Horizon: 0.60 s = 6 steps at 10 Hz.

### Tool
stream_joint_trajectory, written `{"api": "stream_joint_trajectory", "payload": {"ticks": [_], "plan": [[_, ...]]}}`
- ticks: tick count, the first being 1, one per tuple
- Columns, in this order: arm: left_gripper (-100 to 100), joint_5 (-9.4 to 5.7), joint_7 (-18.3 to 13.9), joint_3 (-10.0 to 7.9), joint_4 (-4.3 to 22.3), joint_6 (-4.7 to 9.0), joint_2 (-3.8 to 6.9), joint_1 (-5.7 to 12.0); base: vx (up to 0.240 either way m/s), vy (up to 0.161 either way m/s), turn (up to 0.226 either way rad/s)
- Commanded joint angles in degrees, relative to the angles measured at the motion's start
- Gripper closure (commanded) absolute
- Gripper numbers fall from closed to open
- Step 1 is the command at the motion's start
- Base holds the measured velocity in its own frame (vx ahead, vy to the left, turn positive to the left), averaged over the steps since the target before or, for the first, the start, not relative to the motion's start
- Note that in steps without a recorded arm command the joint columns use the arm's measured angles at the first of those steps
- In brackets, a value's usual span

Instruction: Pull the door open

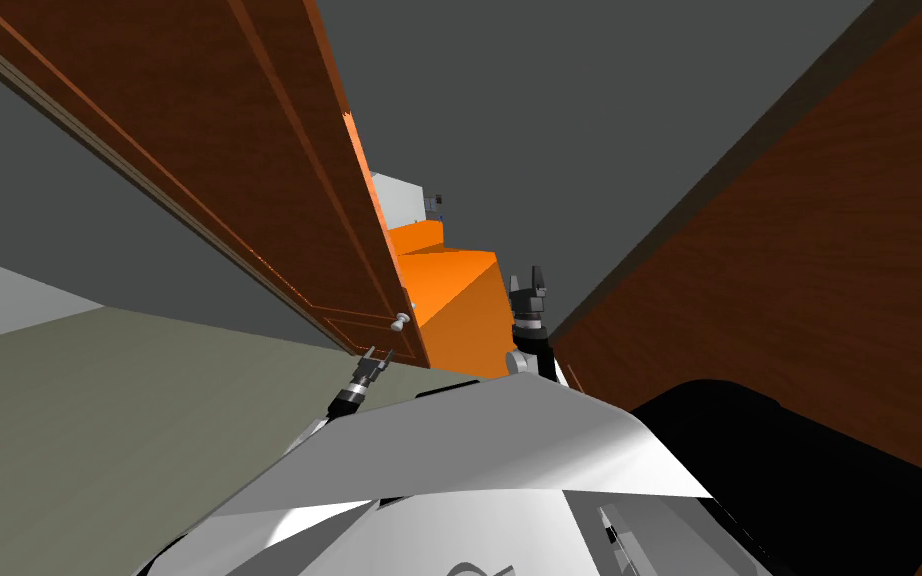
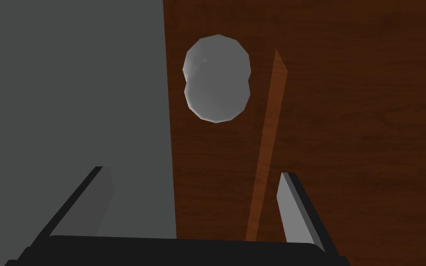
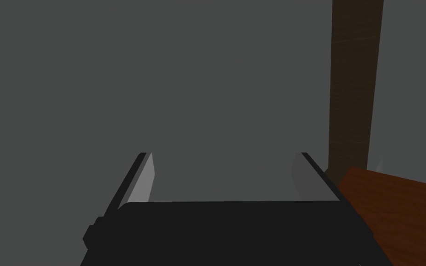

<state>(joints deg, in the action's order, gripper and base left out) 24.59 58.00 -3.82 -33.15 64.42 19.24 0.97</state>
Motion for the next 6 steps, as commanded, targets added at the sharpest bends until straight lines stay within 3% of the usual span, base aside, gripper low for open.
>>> {"api": "stream_joint_trajectory", "payload": {"ticks": [1,2,6], "plan": [[-100,0.00,0.00,0.00,0.00,0.00,0.00,0.00,-0.015,0.013,0.001],[-100,-1.41,0.84,1.81,0.24,-0.46,-0.27,0.82,0.103,-0.048,0.038],[-100,-4.68,2.68,6.06,0.51,-1.88,-0.93,2.66,0.181,-0.074,0.063]]}}
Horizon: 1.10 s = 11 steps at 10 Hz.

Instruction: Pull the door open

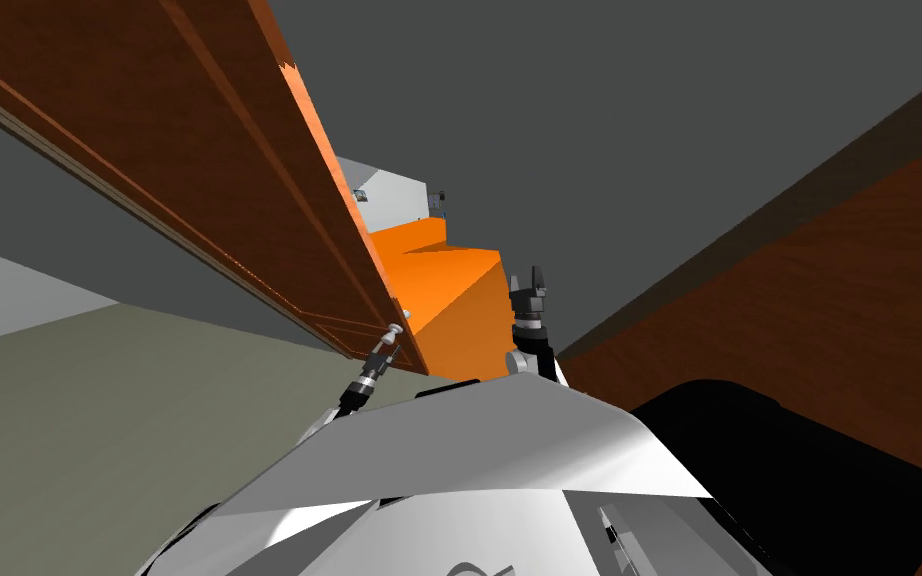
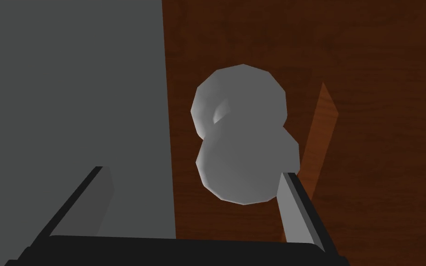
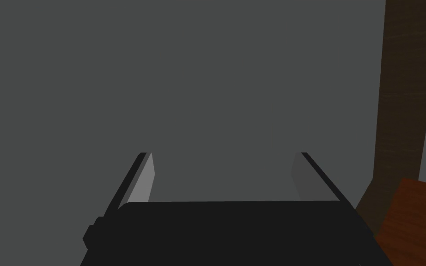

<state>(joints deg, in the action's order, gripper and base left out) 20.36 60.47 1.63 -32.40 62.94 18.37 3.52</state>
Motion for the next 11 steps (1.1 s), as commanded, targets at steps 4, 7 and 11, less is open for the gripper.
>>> {"api": "stream_joint_trajectory", "payload": {"ticks": [4,7,11], "plan": [[-100,-2.25,1.23,2.96,-0.09,-1.19,-0.43,1.12,0.086,0.026,0.054],[100,-1.96,1.15,3.43,0.60,-1.20,-0.77,0.27,-0.012,0.000,0.013],[100,-1.96,1.15,3.43,0.60,-1.20,-0.77,0.27,0.001,0.003,0.001]]}}
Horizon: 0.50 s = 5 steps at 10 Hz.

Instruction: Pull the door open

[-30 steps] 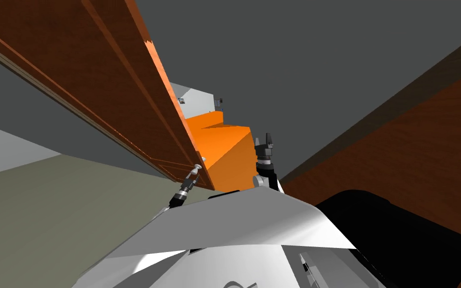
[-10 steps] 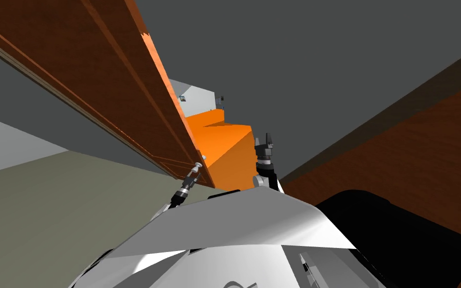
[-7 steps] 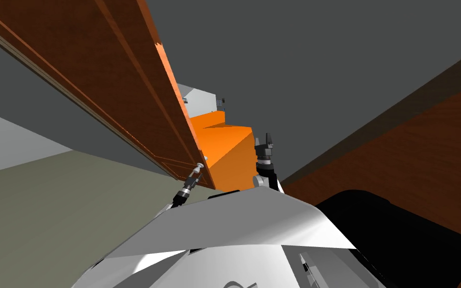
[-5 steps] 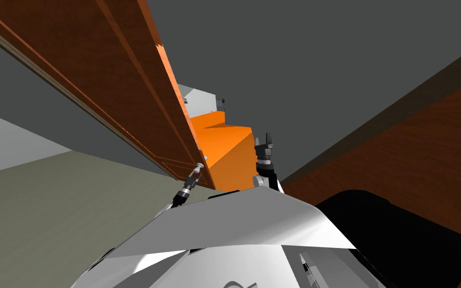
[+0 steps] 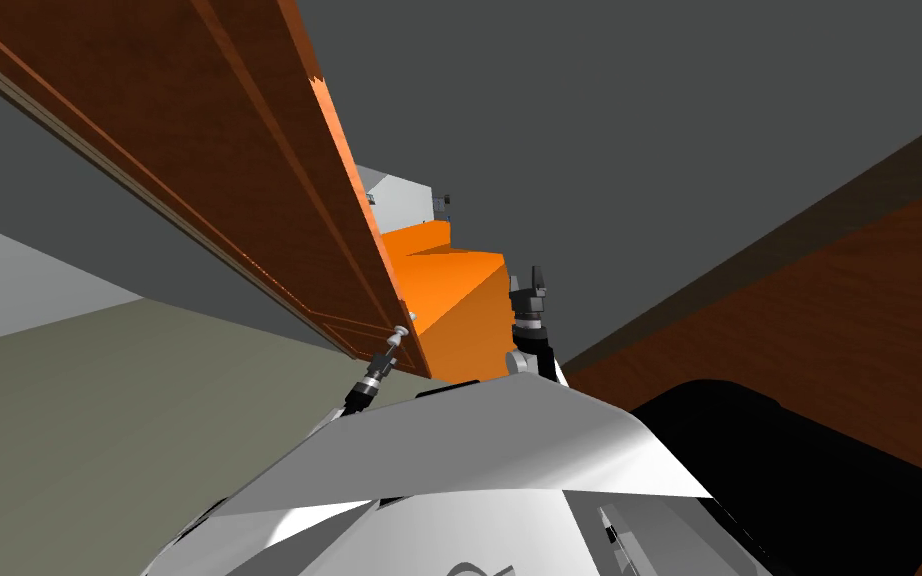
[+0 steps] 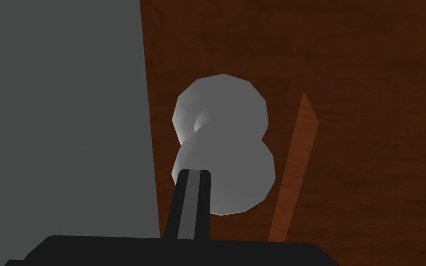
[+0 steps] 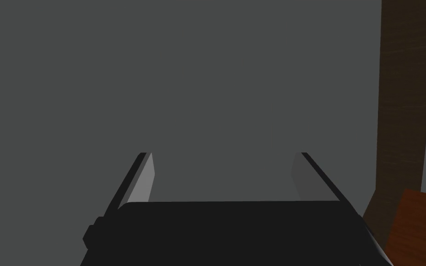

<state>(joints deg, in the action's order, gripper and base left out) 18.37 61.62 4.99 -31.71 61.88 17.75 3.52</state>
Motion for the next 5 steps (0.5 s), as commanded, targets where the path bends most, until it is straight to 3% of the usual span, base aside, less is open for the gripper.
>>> {"api": "stream_joint_trajectory", "payload": {"ticks": [1,2,5], "plan": [[100,0.03,0.00,0.06,-0.10,-0.14,-0.15,0.27,0.000,0.000,0.000],[-100,-0.33,-0.33,-0.42,0.24,0.60,0.85,-0.05,-0.122,-0.020,-0.106],[-100,-0.83,-0.84,-1.05,0.60,1.53,2.15,-0.13,-0.204,0.013,-0.066]]}}
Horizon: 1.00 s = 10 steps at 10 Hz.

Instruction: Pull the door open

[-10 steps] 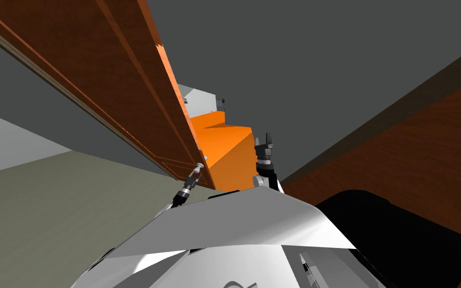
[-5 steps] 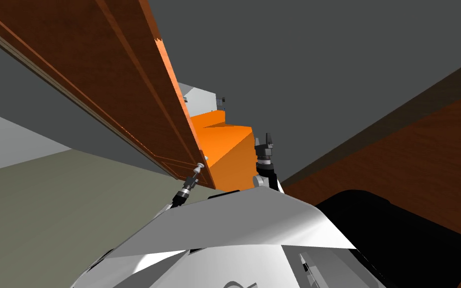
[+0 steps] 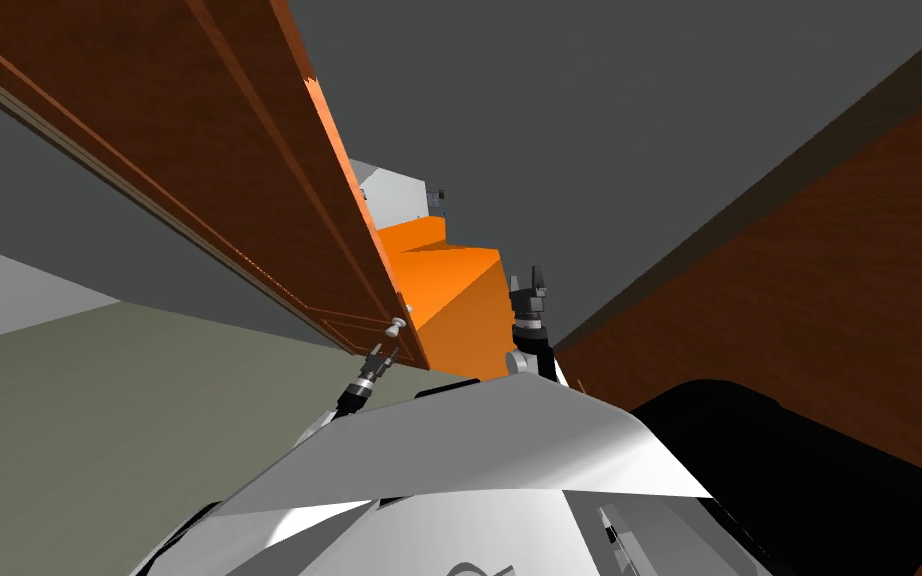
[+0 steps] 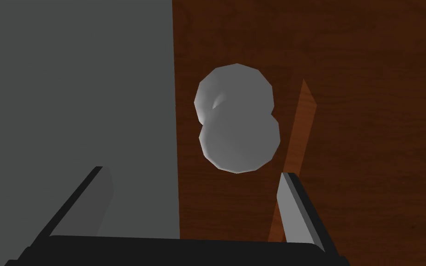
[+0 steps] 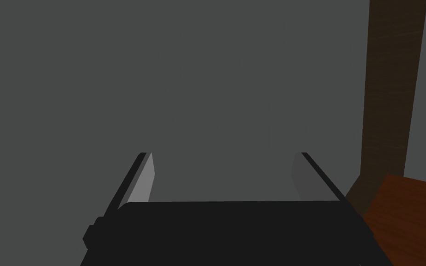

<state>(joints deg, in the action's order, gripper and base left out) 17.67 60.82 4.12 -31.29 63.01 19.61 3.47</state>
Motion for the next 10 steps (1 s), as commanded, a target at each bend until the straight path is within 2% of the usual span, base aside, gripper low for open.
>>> {"api": "stream_joint_trajectory", "payload": {"ticks": [1,3,4,7,10], "plan": [[-100,-0.33,-0.24,-0.42,0.31,0.76,0.79,-0.10,-0.201,0.081,-0.058],[-100,-0.63,-0.54,-0.80,0.52,1.32,1.56,-0.15,-0.189,0.132,-0.040],[-100,-0.52,-0.42,-0.66,0.01,1.01,1.31,-0.46,-0.078,0.061,-0.011],[-100,-1.46,-0.24,-0.01,0.81,1.87,1.74,-0.36,0.108,-0.061,-0.009],[-100,-3.01,0.18,1.13,2.29,3.27,2.33,-0.04,0.161,-0.125,-0.006]]}}
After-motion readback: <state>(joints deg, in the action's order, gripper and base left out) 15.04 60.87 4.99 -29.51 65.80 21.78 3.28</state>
